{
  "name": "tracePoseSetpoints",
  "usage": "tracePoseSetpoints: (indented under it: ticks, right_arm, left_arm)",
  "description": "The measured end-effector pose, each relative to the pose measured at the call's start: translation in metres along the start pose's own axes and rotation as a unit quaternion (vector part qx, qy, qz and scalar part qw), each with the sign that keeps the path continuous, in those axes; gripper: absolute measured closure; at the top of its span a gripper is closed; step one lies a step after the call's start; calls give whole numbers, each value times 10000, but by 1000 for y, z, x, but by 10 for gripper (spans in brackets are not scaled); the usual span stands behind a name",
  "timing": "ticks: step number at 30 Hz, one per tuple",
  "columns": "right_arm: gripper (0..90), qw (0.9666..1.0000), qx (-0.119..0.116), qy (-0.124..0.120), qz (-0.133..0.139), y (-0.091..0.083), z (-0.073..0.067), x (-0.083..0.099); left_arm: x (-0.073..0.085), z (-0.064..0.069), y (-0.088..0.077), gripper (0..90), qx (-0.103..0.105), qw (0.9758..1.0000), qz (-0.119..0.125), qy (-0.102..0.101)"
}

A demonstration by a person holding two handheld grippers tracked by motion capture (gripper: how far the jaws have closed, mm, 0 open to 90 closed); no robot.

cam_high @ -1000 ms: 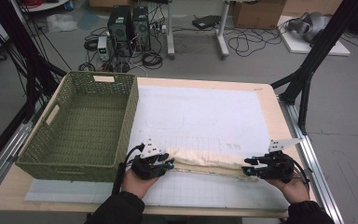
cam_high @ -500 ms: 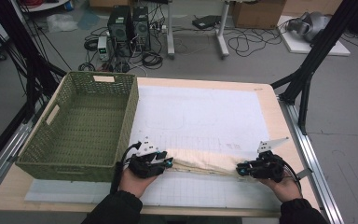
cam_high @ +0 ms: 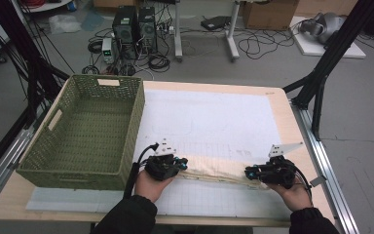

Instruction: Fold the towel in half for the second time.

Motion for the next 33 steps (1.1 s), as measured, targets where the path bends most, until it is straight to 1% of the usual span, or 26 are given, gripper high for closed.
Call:
tracePoseSetpoints:
  ticks: [2,4,5,6,7,9,10,11,13,14,16,18,19,20,23,26,30,31,32,33]
  right_arm:
    - [818,10000,-27,-30,24,6,-4,-5]
    - [824,9999,-45,-83,-35,14,-9,-9]
    - [826,9999,-74,-115,-56,17,-10,-10]
    - [827,9997,-116,-143,-145,21,-13,-11]
    - [827,9995,-99,-219,-223,25,-14,-11]
    - [827,9988,-112,-264,-393,30,-16,-9]
    - [827,9982,-79,-293,-527,32,-16,-7]
    - [826,9974,-21,-378,-619,34,-16,-5]
    - [824,9974,-16,-397,-597,32,-15,-2]
    - [820,9972,15,-393,-633,31,-16,-1]
    - [804,9971,81,-471,-594,28,-14,1]
    - [791,9972,116,-500,-547,24,-13,5]
    - [783,9973,140,-477,-546,22,-13,7]
    - [774,9970,178,-527,-534,20,-12,9]
    - [755,9964,324,-576,-523,12,-11,15]
    - [735,9957,466,-617,-505,4,-8,21]
    - [717,9965,462,-542,-430,-1,-5,26]
    - [707,9966,470,-527,-427,-1,-5,26]
    - [688,9966,461,-530,-420,-1,-7,24]
    - [673,9967,456,-551,-388,-1,-8,22]
  left_arm:
    - [3,1,6,880,7,9999,-131,0]
    - [5,1,10,880,12,9997,-229,15]
    - [6,1,13,880,-13,9996,-291,54]
    - [7,1,14,880,-43,9995,-321,67]
    - [8,1,15,880,-90,9992,-374,101]
    - [10,0,15,880,-176,9986,-457,199]
    - [11,0,15,880,-185,9988,-420,176]
    - [11,-1,14,878,-224,9986,-431,203]
    - [13,-2,12,875,-279,9985,-410,228]
    - [14,-3,11,871,-303,9985,-406,218]
    - [16,-4,8,870,-378,9983,-387,225]
    - [18,-6,6,865,-398,9983,-373,207]
    - [18,-7,5,864,-408,9983,-363,190]
    - [19,-7,5,863,-418,9983,-360,201]
    - [19,-6,4,858,-459,9979,-357,280]
    - [21,-6,3,855,-491,9976,-305,390]
    - [21,-5,3,838,-538,9972,-294,421]
    - [20,-4,2,820,-564,9977,-223,319]
    - [18,-3,1,781,-555,9980,-135,263]
    - [15,-2,-1,761,-567,9980,10,268]
Point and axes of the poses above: each handheld gripper's, and its own axes: y roughly forward along the jaws, x roughly out of its underside, z roughly to its right, the point moved 2 cm from there along y, roughly forward along the jaws
